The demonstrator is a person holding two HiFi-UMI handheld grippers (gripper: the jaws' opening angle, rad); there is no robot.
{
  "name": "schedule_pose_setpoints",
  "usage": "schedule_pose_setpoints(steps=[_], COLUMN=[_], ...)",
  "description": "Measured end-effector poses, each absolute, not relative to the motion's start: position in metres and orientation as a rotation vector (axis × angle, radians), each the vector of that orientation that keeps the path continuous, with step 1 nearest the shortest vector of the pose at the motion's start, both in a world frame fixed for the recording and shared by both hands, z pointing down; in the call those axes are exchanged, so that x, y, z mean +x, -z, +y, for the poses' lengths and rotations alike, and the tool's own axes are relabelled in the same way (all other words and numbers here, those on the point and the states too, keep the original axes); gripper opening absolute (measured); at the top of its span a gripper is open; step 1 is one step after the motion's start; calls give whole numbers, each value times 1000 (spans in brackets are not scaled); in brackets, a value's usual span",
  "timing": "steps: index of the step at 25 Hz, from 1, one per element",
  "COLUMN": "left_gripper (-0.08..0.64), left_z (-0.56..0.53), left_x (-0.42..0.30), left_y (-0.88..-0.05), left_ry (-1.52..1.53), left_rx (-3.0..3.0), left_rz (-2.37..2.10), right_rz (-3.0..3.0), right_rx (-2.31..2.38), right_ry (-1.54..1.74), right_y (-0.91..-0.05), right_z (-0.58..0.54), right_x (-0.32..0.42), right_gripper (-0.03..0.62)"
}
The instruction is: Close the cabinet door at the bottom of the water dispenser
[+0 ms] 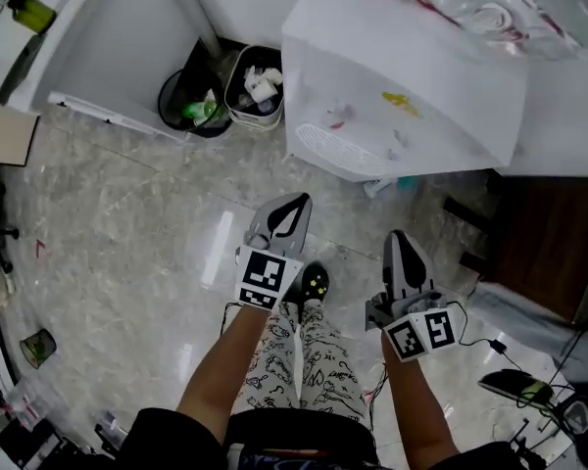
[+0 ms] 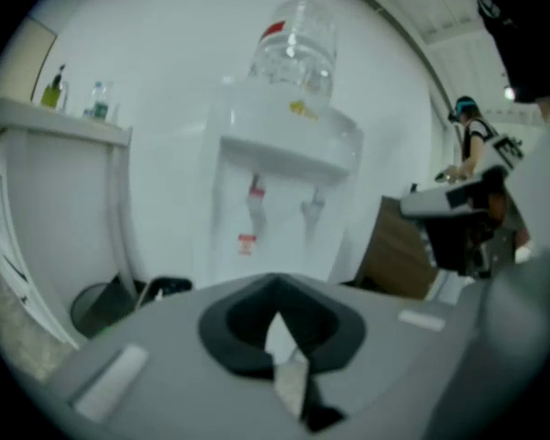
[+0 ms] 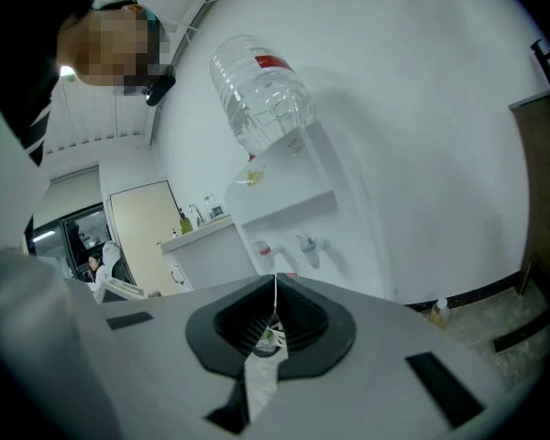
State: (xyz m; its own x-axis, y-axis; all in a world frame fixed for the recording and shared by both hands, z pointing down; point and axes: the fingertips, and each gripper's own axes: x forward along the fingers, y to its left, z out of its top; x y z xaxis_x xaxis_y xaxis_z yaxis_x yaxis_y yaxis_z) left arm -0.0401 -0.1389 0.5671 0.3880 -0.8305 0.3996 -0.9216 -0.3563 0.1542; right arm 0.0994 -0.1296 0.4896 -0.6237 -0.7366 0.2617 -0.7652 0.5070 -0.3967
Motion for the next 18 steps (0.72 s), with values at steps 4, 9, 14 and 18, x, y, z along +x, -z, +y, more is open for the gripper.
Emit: schedule_pose_setpoints(steps=[4,9,14,18], left_gripper=[-2,-2,-2,-2], left_z=[-95,-44,-27,-14], left_x=[-36,-20,-22,-26], left_y=[-457,-360,-292,-258], left_ry=[-251,-145,-149,-154], left_rx=[2338,2363,2440,2482], left_rz=[-1526,-1442,-1438,-1460], right_rz=[-2747,-2858,-2990,-3024], right_rx=[1218,1119,1082,996], right_ry=[-763,-675,-545,-523], right_y=[-434,-347,-266,-234], right_z=[-102,-68,-51,-20], right_x=[89,87,93,92], right_gripper=[17,17,17,17])
